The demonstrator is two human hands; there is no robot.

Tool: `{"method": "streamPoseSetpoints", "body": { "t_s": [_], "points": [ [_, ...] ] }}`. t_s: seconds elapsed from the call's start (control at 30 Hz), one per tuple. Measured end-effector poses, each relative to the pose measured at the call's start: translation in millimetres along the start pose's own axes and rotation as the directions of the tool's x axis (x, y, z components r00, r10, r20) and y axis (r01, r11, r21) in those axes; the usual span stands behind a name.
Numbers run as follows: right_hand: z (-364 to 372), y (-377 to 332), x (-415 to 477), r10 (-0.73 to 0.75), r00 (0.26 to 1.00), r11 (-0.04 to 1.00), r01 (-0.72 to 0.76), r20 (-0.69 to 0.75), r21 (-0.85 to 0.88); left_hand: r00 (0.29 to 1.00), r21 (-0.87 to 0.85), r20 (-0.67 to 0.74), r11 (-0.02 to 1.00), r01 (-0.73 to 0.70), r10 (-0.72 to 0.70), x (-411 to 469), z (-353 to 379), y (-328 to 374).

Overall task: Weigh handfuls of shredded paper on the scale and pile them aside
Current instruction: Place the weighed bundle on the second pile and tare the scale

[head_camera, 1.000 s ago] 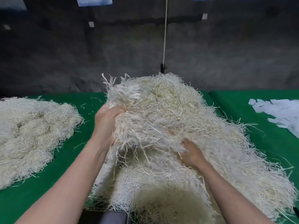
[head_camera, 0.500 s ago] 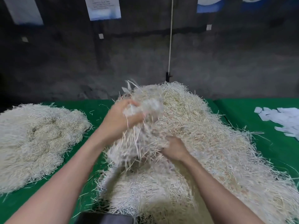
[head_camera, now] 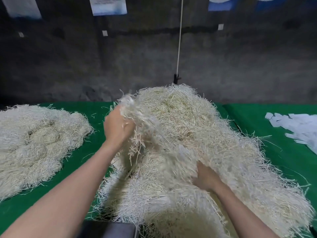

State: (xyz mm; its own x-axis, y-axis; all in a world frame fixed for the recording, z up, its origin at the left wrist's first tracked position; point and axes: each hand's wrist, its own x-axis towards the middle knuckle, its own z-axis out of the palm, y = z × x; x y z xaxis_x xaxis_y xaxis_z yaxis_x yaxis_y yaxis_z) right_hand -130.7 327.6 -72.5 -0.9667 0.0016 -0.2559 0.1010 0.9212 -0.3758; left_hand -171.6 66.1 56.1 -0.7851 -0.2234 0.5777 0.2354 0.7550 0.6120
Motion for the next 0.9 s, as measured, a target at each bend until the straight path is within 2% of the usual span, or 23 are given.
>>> {"method": "streamPoseSetpoints", "body": {
  "t_s": [0.07,0.13,0.2,0.27,0.3,0.37,0.4,0.47,0.5,0.53,0.57,0.6,0.63,0.7,0.77,0.8,0.9],
  "points": [
    [-0.9,13.4,-5.4,0.062,0.996,0.997,-0.064,0.06,0.03,0.993,-0.098,0.032,0.988,0.119,-0.117,3.9,-2.7,-2.0],
    [-24.2,6.0,-13.1,-0.027,0.997,0.974,0.009,0.079,0.226,0.977,-0.139,0.139,0.974,0.181,-0.162,-1.5,2.2,-2.4],
    [-60.5,-16.5,-22.9,-0.2,0.976,0.935,0.217,-0.089,0.28,0.941,-0.195,0.244,0.939,0.284,-0.234,-11.3,9.2,2.9],
    [-87.2,-49.2,-34.3,-0.367,0.882,0.867,0.439,-0.296,0.234,0.871,-0.315,0.372,0.838,0.445,-0.322,-20.1,15.4,14.5],
    [-93.4,-67.5,-38.5,-0.419,0.844,0.815,0.512,-0.335,0.271,0.829,-0.374,0.433,0.766,0.522,-0.354,-23.6,16.9,21.0],
    [-93.0,-98.4,-42.4,-0.423,0.869,0.742,0.495,-0.257,0.452,0.759,-0.402,0.563,0.694,0.597,-0.327,-30.7,13.6,34.6],
    [-85.7,-108.2,-41.1,-0.413,0.887,0.747,0.459,-0.206,0.482,0.709,-0.406,0.658,0.674,0.617,-0.254,-33.9,8.9,40.0],
    [-66.7,-119.6,-36.7,-0.429,0.875,0.775,0.485,-0.227,0.405,0.608,-0.439,0.791,0.627,0.644,-0.07,-40.4,0.4,45.1],
    [-58.5,-124.4,-35.6,-0.414,0.865,0.795,0.495,-0.283,0.35,0.587,-0.456,0.809,0.604,0.654,-0.026,-44.4,-3.8,47.7],
    [-50.1,-129.5,-37.0,-0.394,0.858,0.805,0.495,-0.33,0.327,0.609,-0.465,0.792,0.601,0.65,-0.046,-47.7,-4.1,48.3],
    [-41.4,-134.7,-40.6,-0.384,0.848,0.806,0.501,-0.365,0.316,0.651,-0.464,0.747,0.593,0.658,-0.137,-51.1,-2.0,48.5],
    [-33.1,-139.1,-44.3,-0.395,0.834,0.8,0.518,-0.385,0.302,0.698,-0.468,0.65,0.565,0.68,-0.3,-53.2,2.4,45.8],
    [-26.3,-141.4,-47.1,-0.423,0.816,0.781,0.549,-0.395,0.297,0.704,-0.5,0.549,0.499,0.708,-0.45,-55.5,5.2,45.5],
    [-16.7,-136.1,-51.7,-0.469,0.794,0.679,0.605,-0.388,0.416,0.674,-0.576,0.455,0.385,0.721,-0.581,-56.2,2.6,40.5],
    [-11.1,-121.4,-57.3,-0.459,0.813,0.562,0.578,-0.359,0.591,0.638,-0.575,0.426,0.352,0.738,-0.642,-52.9,-3.8,28.6],
    [-7.7,-114.6,-59.0,-0.454,0.826,0.54,0.553,-0.333,0.635,0.629,-0.576,0.424,0.342,0.742,-0.651,-52.3,-7.4,25.0],
    [10.9,-114.7,-67.2,-0.41,0.85,0.578,0.523,-0.331,0.626,0.576,-0.535,0.529,0.282,0.797,-0.623,-64.1,-12.1,30.5]
  ]
}}
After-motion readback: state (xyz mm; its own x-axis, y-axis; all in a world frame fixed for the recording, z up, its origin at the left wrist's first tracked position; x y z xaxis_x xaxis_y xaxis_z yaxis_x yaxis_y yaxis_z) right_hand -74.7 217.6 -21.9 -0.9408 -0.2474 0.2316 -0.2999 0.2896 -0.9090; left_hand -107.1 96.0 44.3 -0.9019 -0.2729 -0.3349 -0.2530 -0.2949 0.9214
